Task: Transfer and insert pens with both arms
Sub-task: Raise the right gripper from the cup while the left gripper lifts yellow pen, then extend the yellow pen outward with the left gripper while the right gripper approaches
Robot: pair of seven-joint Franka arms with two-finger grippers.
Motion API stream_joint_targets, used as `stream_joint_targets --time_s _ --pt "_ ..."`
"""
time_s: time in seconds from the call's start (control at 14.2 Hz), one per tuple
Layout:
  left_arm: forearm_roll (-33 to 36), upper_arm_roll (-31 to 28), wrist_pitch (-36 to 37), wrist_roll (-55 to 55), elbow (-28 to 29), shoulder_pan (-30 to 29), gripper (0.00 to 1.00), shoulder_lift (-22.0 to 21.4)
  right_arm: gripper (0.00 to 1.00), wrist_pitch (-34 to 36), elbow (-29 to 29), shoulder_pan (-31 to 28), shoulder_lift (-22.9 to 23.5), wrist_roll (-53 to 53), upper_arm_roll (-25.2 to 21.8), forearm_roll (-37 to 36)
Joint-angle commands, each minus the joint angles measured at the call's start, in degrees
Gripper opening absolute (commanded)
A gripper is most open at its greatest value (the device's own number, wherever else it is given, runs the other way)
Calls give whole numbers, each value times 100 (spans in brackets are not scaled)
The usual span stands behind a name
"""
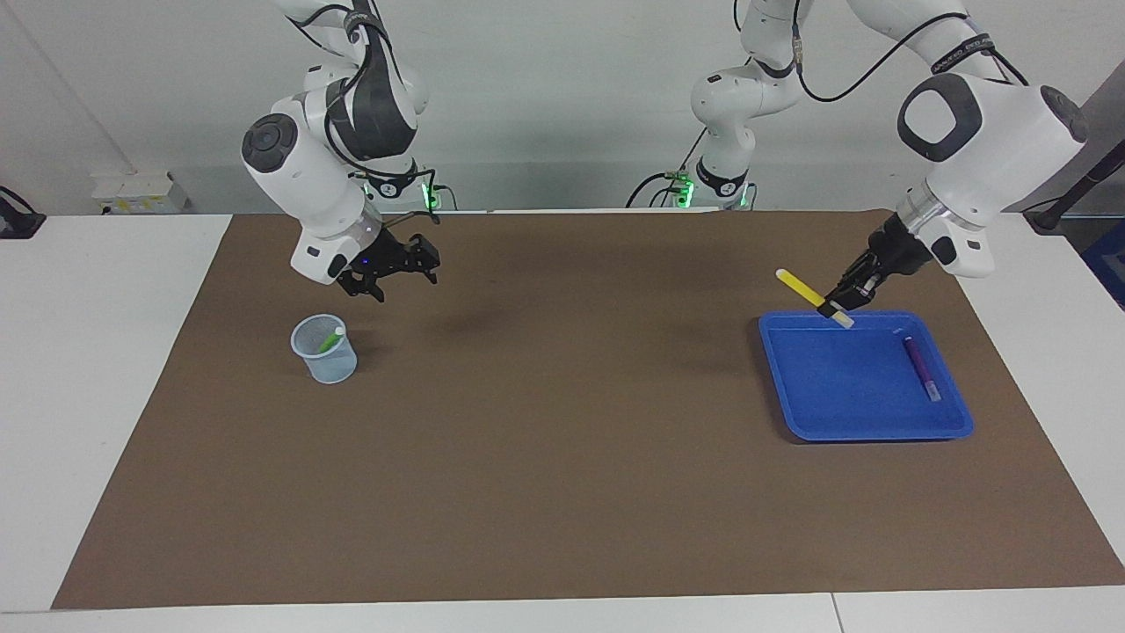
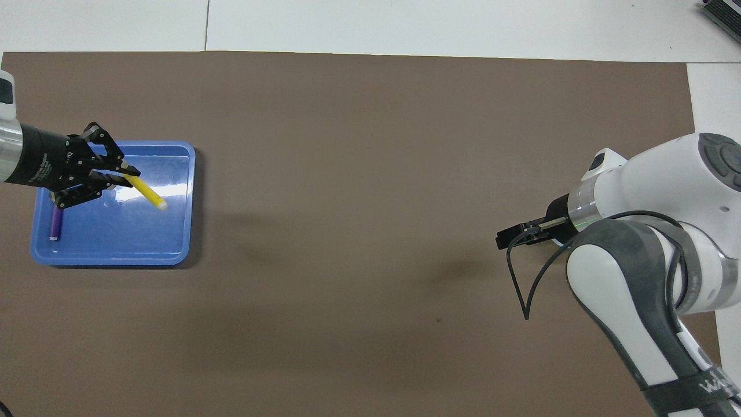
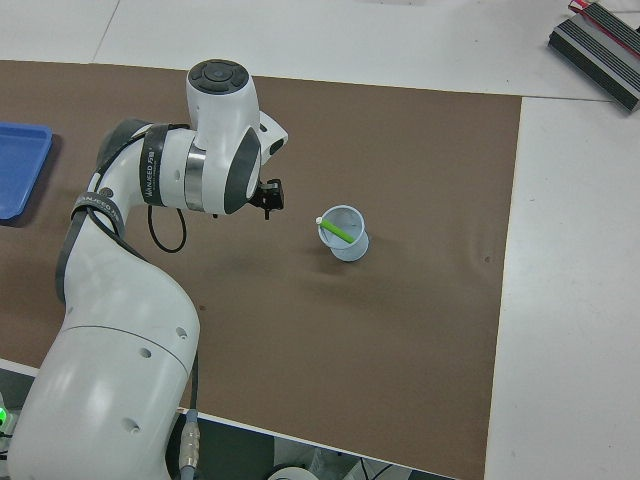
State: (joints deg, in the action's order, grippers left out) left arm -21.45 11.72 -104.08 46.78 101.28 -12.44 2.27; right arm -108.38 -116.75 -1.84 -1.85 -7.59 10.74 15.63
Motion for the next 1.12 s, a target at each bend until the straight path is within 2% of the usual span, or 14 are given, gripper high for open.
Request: stream_joint_targets --time_s 0.0,0.21,0.42,0.63,0.84,1.05 --pt "-358 -47 221 830 111 136 0 -358 100 98 -15 -62 -106 240 95 186" --pt "-631 -47 370 1621 225 259 0 -604 100 46 -15 -53 -106 319 139 273" --pt "-763 -47 564 2254 348 488 0 -771 100 -7 -6 165 -106 976 262 659" --pt "-895 -47 660 2678 594 690 0 -1069 100 -25 81 184 -106 1286 297 1336" --pt "-1124 -47 792 2853 796 691 0 -1430 100 107 362 184 -123 1575 350 1635" --pt "-1273 -47 872 3187 849 734 0 -1554 100 98 669 193 -193 2425 473 2477"
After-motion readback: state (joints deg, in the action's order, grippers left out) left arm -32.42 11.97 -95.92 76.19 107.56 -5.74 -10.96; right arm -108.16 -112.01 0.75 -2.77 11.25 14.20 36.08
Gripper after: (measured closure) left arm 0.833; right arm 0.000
